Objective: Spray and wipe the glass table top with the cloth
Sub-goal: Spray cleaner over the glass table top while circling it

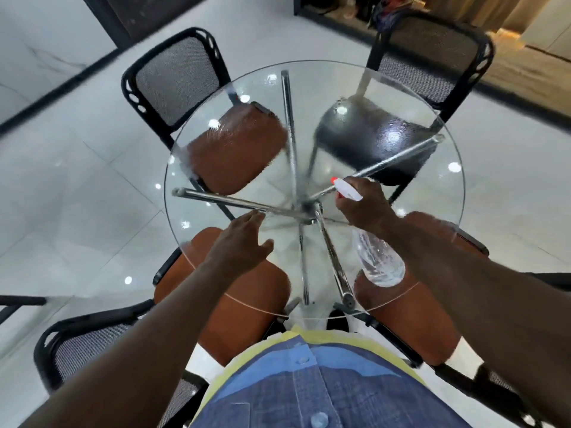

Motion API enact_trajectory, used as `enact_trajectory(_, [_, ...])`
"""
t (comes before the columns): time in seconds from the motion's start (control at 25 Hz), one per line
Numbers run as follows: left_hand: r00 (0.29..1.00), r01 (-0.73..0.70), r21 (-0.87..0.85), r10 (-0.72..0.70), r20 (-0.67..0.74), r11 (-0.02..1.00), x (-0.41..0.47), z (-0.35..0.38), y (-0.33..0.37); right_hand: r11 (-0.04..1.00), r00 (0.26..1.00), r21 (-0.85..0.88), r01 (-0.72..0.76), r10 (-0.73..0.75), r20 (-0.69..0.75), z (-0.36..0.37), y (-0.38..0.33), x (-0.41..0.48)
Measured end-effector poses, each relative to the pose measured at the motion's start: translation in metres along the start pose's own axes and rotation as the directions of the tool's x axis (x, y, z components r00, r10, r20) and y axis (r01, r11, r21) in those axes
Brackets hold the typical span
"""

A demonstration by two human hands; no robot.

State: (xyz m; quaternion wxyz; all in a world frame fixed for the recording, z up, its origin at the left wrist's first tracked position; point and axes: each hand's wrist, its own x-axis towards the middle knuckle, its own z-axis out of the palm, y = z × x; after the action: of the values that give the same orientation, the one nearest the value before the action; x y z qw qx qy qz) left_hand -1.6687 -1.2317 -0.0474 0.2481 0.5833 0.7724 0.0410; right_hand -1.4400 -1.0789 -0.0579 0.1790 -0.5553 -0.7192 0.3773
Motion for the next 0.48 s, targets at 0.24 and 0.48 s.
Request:
enact_trajectory(0.24, [1.000, -0.017, 0.020, 0.016, 0.014, 1.000, 0.009, 0.003, 0.037, 0.986, 0.985, 0.097, -0.136, 0.144, -0.090, -0.054, 0.039, 0.005])
enact_trajectory(0.48, [0.999, -0.036, 0.028, 0.035, 0.024, 0.999, 0.011, 0.022, 0.075, 0.970, 0.963, 0.083, -0.228, 0.237, -0.131, -0.083, 0.097, -0.016])
